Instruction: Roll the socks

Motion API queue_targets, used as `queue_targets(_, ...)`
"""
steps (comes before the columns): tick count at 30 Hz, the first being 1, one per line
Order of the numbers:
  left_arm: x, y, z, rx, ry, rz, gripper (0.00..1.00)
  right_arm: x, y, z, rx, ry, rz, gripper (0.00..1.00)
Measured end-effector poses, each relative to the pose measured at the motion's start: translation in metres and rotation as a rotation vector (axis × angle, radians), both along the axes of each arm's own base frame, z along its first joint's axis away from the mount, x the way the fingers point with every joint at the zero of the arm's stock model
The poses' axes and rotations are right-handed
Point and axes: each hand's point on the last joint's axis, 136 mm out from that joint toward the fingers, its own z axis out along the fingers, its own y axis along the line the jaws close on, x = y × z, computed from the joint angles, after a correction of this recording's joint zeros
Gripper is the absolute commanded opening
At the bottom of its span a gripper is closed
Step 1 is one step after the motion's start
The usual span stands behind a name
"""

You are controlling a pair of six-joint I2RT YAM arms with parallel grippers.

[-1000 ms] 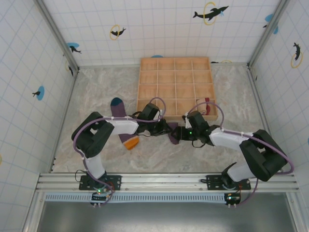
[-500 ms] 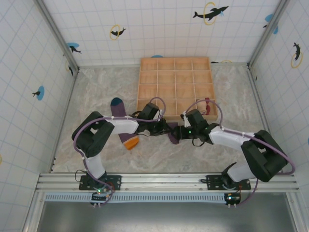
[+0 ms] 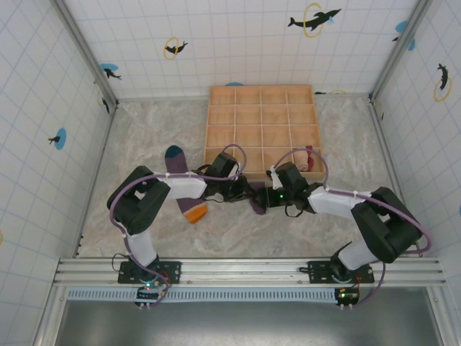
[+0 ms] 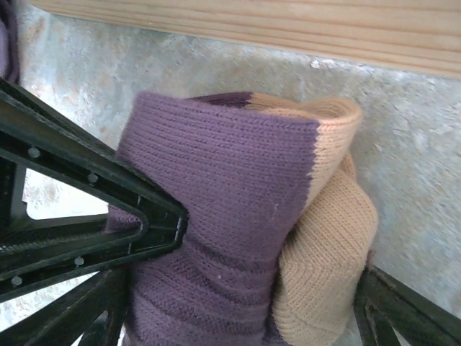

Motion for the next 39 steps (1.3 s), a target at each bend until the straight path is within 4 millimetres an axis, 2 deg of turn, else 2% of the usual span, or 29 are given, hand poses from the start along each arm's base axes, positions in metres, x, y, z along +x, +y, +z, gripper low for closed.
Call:
queue_targets(5,0.002,0.001,0.0,0.001,0.001,0.011,0.15,-0.002,0.013,-0.003,0.039,0.017,0.015,0.54)
queue_targets(7,0.003,0.002,0.0,0.004,0.001,0.013,0.18,-0.004,0.015,-0.004,0.038,0.02,0.014,0.42)
queue_targets(8,0.003,0.002,-0.001,0.005,0.0,0.015,0.21,-0.004,0.015,-0.005,0.04,0.024,0.008,0.32)
queue_targets(10,0.004,0.002,-0.001,0.007,-0.002,0.02,0.3,-0.004,0.015,-0.005,0.042,0.025,-0.002,0.2)
queue_targets(13,0.005,0.004,-0.002,0.014,0.001,0.031,0.49,-0.003,0.014,-0.003,0.05,0.027,-0.023,0.14)
queue_targets(16,0.002,0.009,-0.004,0.029,0.013,0.046,0.56,-0.004,0.012,-0.001,0.052,0.024,-0.028,0.08)
queue_targets(21,-0.003,0.009,0.009,0.022,0.005,0.036,0.59,-0.004,-0.001,0.008,0.059,0.028,-0.052,0.03)
queue_targets(29,-0.004,0.014,0.045,0.004,-0.071,0.014,0.61,0.022,-0.037,0.036,0.073,-0.007,-0.154,0.05)
queue_targets(35,0.004,0.033,0.059,0.039,-0.117,0.041,0.61,0.061,-0.053,0.059,0.083,-0.031,-0.223,0.03)
queue_targets(39,0.01,0.05,0.061,0.076,-0.128,0.076,0.61,0.094,-0.058,0.064,0.08,-0.017,-0.263,0.03)
